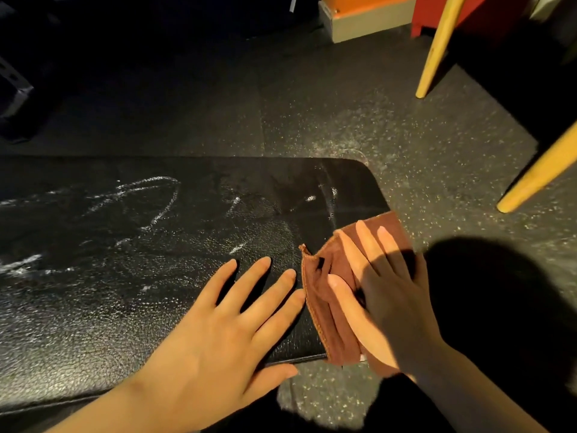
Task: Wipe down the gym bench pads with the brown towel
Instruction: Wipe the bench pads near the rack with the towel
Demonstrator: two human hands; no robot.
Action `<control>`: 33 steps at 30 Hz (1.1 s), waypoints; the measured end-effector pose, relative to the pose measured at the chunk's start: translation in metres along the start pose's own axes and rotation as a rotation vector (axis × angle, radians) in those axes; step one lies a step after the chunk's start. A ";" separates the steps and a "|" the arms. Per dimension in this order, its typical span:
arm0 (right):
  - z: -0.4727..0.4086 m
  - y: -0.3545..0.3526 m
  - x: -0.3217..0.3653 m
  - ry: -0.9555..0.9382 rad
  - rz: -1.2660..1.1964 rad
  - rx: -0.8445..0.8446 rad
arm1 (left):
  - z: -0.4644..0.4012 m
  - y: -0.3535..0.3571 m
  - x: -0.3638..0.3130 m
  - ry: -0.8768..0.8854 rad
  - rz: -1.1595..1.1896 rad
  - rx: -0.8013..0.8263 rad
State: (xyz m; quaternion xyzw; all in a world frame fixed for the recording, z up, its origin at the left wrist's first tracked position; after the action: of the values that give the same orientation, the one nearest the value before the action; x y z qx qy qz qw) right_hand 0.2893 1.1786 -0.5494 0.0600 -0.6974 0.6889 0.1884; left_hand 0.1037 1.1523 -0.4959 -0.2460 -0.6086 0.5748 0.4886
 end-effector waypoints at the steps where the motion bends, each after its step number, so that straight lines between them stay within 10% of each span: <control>1: -0.008 0.000 0.004 -0.004 0.005 0.034 | 0.000 0.001 -0.001 -0.004 -0.002 -0.008; 15: -0.163 0.013 0.021 -0.028 -0.109 0.174 | -0.009 0.005 -0.009 0.004 -0.063 0.015; 33: 0.023 0.010 0.081 -0.415 -0.016 0.159 | 0.057 -0.041 0.021 -0.103 0.183 -0.354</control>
State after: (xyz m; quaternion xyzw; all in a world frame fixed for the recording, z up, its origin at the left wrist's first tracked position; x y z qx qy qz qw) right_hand 0.2067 1.1706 -0.5307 0.2206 -0.6643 0.7130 0.0407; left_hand 0.0562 1.1353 -0.4427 -0.3525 -0.6994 0.5128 0.3515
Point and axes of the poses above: each hand's wrist, its own z-axis away from the middle knuckle, its own y-axis out of the palm, x = y × z, the point moved 6 cm from there along -z, towards the middle knuckle, and after that the axes turned 12 degrees about y, right-handed, at the moved point
